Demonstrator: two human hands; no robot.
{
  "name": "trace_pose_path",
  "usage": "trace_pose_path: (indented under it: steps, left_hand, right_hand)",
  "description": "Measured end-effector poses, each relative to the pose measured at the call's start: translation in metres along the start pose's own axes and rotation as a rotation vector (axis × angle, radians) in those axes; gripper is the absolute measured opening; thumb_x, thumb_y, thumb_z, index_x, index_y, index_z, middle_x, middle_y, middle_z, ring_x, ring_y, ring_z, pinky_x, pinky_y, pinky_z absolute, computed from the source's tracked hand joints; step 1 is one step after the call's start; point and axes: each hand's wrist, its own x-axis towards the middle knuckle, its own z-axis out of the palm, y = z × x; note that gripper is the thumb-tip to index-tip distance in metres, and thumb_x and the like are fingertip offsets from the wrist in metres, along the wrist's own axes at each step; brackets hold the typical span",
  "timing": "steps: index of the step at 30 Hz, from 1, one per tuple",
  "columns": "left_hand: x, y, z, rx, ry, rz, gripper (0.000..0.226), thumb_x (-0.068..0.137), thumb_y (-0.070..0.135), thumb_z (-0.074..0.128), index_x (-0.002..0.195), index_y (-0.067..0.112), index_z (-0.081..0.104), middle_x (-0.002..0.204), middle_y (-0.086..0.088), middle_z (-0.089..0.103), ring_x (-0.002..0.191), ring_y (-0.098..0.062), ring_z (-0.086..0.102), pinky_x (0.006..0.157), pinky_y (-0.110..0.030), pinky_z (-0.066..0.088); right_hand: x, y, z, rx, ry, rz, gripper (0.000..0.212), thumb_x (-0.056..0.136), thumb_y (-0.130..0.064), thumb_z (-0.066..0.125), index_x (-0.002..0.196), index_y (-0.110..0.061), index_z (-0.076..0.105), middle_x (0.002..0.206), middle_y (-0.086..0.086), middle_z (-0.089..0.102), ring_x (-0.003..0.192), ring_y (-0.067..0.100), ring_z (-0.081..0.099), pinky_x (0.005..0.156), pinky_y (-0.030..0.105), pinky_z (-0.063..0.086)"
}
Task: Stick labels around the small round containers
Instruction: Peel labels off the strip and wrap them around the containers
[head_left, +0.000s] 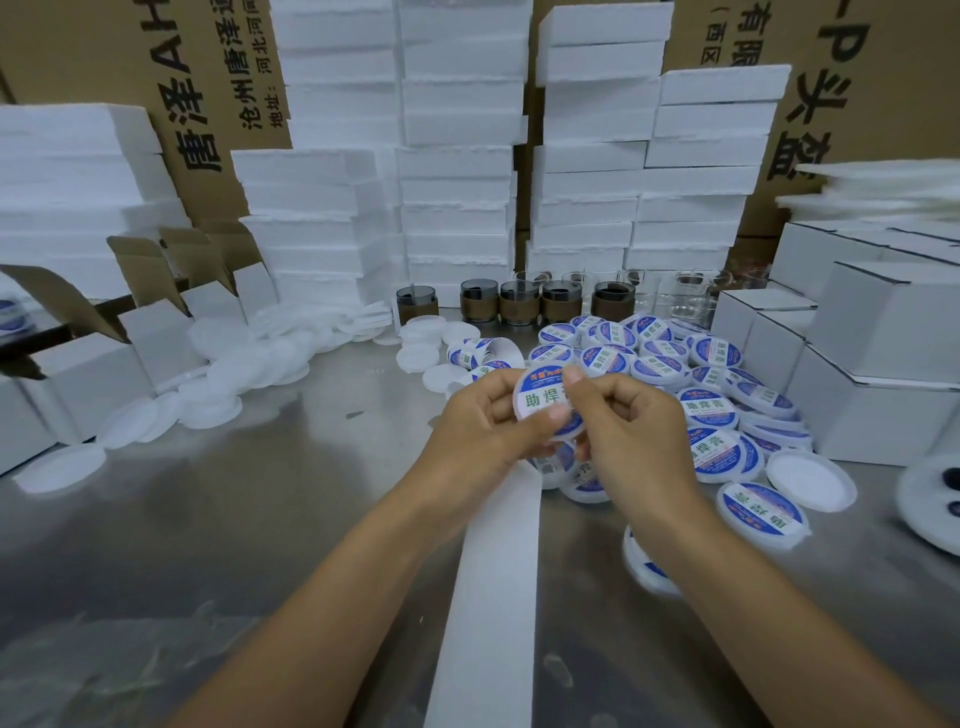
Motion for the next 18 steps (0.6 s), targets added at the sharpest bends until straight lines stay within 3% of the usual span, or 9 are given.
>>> trace_pose_path:
  steps: [5, 9, 11, 16, 18]
  left_hand:
    - [-0.0010, -0.0010, 0.0012, 0.027, 0.010, 0.017, 0.028, 0.082, 0.003, 0.066, 0.109, 0.005, 0.058, 0.085, -0.006, 0.074, 0.071, -0.014, 0.069, 0.061, -0.021, 0.053]
    - [0.0002, -0.0022, -0.0013, 0.010, 0.046, 0.035, 0.026, 0.082, 0.004, 0.065, 0.107, 0.008, 0.061, 0.086, -0.005, 0.074, 0.073, -0.017, 0.070, 0.065, -0.023, 0.055]
    - [0.0006, -0.0026, -0.0013, 0.013, 0.057, 0.038, 0.022, 0.085, 0.005, 0.064, 0.106, 0.011, 0.062, 0.086, -0.005, 0.074, 0.073, -0.017, 0.069, 0.066, -0.024, 0.055]
    - [0.0022, -0.0017, -0.0011, -0.007, 0.080, 0.023, 0.017, 0.092, 0.011, 0.055, 0.106, 0.009, 0.063, 0.084, -0.007, 0.073, 0.071, -0.016, 0.068, 0.062, -0.023, 0.054]
    - [0.0032, -0.0016, -0.0021, -0.003, 0.103, 0.021, 0.018, 0.092, 0.011, 0.055, 0.108, 0.007, 0.062, 0.087, -0.009, 0.073, 0.072, -0.018, 0.068, 0.064, -0.025, 0.055]
  right_hand:
    - [0.0002, 0.0026, -0.0008, 0.016, -0.006, -0.022, 0.015, 0.085, -0.031, 0.064, 0.080, -0.018, 0.064, 0.062, 0.018, 0.063, 0.048, 0.016, 0.050, 0.051, 0.026, 0.042]
    - [0.0034, 0.0047, -0.0026, 0.012, -0.065, -0.080, 0.008, 0.086, -0.021, 0.064, 0.093, -0.024, 0.061, 0.052, -0.003, 0.060, 0.044, 0.007, 0.054, 0.050, 0.017, 0.046]
    - [0.0047, 0.0062, -0.0032, -0.007, -0.072, -0.099, 0.009, 0.087, -0.018, 0.062, 0.094, -0.023, 0.062, 0.051, -0.005, 0.060, 0.045, 0.006, 0.054, 0.051, 0.017, 0.046]
    - [0.0036, 0.0060, -0.0034, -0.006, -0.075, -0.119, 0.011, 0.087, -0.018, 0.063, 0.095, -0.025, 0.061, 0.059, 0.008, 0.063, 0.051, 0.013, 0.055, 0.053, 0.025, 0.047]
    - [0.0018, 0.0053, -0.0017, -0.021, -0.115, -0.136, 0.017, 0.085, -0.018, 0.065, 0.097, -0.029, 0.059, 0.067, 0.019, 0.063, 0.057, 0.023, 0.058, 0.057, 0.032, 0.049]
